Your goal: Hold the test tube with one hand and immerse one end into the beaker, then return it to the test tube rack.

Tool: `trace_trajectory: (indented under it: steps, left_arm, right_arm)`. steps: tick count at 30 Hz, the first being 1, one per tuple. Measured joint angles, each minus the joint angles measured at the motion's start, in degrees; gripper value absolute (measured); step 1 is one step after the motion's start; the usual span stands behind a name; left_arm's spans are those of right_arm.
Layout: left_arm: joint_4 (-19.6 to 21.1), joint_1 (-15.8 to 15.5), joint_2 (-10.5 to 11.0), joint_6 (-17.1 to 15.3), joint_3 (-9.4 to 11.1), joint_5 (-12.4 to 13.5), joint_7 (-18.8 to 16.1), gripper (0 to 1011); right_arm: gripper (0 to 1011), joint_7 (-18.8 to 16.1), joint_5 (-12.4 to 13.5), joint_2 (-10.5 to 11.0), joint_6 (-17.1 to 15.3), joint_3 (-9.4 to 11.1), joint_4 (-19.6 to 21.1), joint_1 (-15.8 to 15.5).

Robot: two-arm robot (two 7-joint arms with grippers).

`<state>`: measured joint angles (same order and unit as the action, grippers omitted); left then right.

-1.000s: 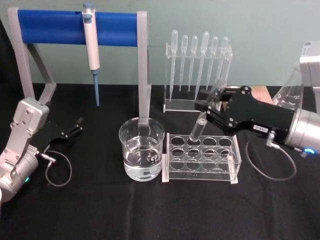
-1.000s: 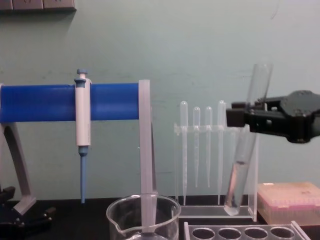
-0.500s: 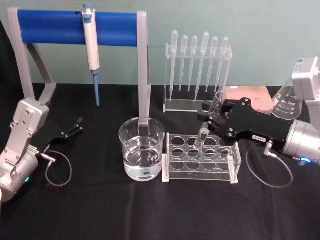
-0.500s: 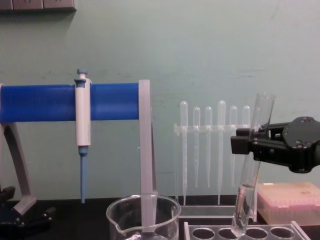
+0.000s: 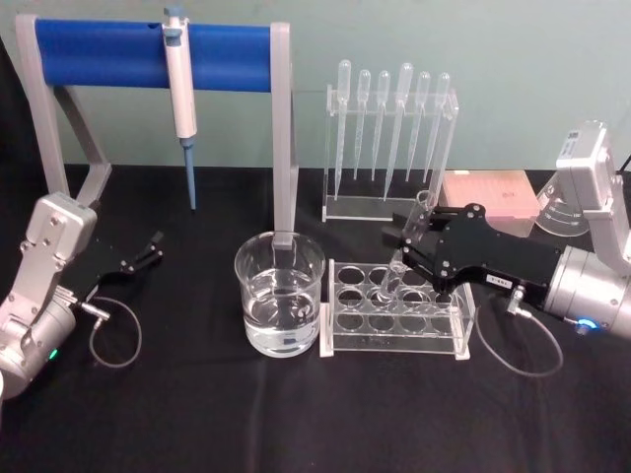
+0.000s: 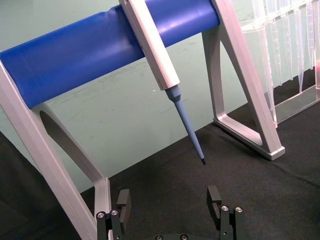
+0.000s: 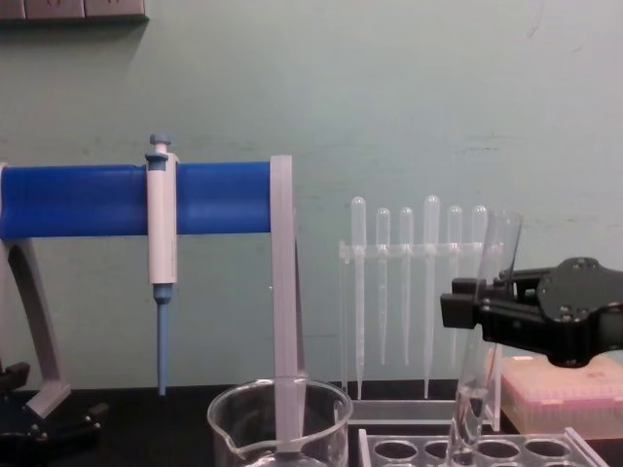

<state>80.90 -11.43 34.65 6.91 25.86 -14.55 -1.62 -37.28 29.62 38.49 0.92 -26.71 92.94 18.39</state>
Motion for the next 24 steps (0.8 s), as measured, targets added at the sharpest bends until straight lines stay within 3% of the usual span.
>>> trace_trajectory:
  steps: [24]
  left_arm:
    - [0.0,0.0,0.0,0.0,0.0,0.0,0.0,1000]
  right_arm:
    - [227,-0.5,-2.0,-1.5,1.2,-0.9,-2.3,-1.8]
